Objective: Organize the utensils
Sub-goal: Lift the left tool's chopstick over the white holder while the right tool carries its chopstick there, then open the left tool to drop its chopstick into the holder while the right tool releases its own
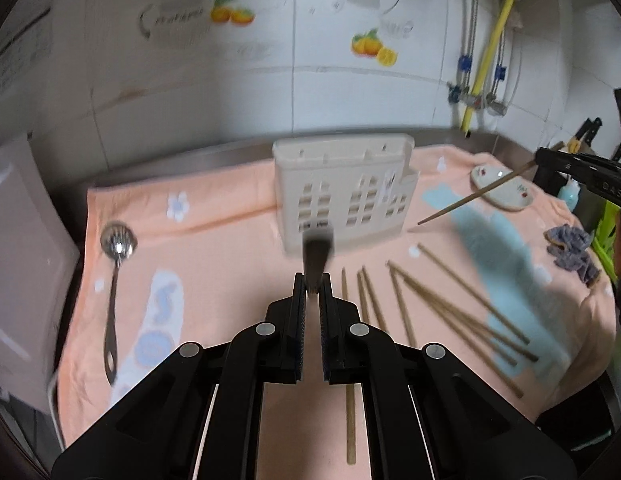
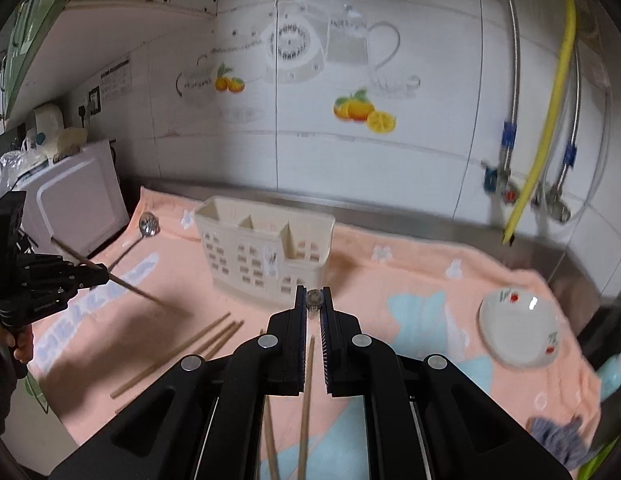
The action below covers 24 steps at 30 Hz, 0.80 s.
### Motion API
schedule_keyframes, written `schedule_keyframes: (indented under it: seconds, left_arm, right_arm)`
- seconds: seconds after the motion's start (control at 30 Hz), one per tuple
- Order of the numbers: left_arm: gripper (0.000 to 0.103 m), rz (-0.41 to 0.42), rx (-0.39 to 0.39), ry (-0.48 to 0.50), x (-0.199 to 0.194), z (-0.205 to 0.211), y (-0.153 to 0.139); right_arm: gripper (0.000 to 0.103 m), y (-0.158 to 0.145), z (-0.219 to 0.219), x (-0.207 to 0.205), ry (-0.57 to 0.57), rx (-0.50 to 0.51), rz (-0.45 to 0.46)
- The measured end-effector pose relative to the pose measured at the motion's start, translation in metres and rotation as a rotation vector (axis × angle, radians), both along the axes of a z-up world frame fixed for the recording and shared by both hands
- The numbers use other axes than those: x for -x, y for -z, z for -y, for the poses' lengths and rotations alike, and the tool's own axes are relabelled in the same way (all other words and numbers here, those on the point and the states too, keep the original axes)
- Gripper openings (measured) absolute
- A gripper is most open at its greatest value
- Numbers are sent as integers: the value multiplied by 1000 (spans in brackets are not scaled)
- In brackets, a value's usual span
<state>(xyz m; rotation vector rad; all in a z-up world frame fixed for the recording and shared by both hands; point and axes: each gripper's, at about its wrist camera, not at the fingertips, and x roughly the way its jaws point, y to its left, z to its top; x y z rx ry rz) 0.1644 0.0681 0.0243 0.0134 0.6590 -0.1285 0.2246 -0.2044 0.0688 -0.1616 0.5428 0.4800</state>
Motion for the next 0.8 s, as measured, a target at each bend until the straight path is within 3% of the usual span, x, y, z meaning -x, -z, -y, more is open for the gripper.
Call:
schedule_keyframes:
  seconds: [0.23,0.5,0.63,0.8]
  left_arm:
    - [5,128,-21,49,-11,16,-64]
    - [5,284,-74,39,-40,34,-131]
    - [5,283,-78,8,-71,32,-136]
    - [5,191,-52,-15,-116,22,-110]
  right_arm:
    - [6,-54,-5,-19,-23,9,44]
    - [6,-85,-21,-33,-47,16,78]
    - [6,-91,-31,-42,-64,30,79]
    - [6,-76,-43,-63,-72,49,35]
